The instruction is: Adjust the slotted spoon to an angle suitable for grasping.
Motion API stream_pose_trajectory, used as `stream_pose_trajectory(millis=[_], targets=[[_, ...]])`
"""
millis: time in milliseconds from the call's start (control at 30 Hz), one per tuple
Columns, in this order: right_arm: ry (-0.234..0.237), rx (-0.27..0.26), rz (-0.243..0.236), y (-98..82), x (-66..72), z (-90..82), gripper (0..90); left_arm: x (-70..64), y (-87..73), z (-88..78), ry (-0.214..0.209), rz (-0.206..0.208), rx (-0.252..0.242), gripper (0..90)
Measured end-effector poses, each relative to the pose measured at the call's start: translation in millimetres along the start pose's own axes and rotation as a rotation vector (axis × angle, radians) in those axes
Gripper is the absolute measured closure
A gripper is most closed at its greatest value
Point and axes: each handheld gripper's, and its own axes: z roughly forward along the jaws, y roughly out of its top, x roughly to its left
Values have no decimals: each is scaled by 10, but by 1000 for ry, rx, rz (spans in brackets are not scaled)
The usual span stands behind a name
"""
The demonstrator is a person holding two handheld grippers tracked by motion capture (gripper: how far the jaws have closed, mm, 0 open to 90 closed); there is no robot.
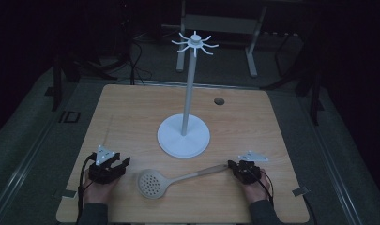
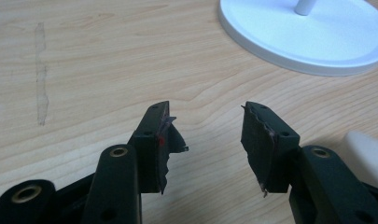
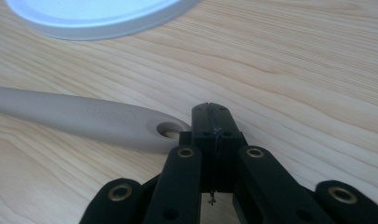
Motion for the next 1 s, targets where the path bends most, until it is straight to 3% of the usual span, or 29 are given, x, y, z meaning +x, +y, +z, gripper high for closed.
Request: stream_pose_trajectory(millis=[233, 267, 400, 600, 867, 1000], targets=[[49, -6, -29, 106, 220, 162, 900, -50, 67, -36, -16, 33, -6, 526], [73, -4, -60, 130, 303, 198, 900, -56, 72, -31, -20, 37, -5, 525], [68, -7, -86, 143, 361, 217, 900, -75, 93, -33, -36, 52, 4, 525], [62, -66, -82, 173, 254, 92, 890, -94, 133, -64, -54, 73, 9, 524], [-25, -95, -77, 138, 28, -99, 878, -124, 207, -72, -66, 83, 1, 524], [-50, -110, -48, 117, -91, -189, 878, -153, 256, -74, -74, 93, -6, 523]])
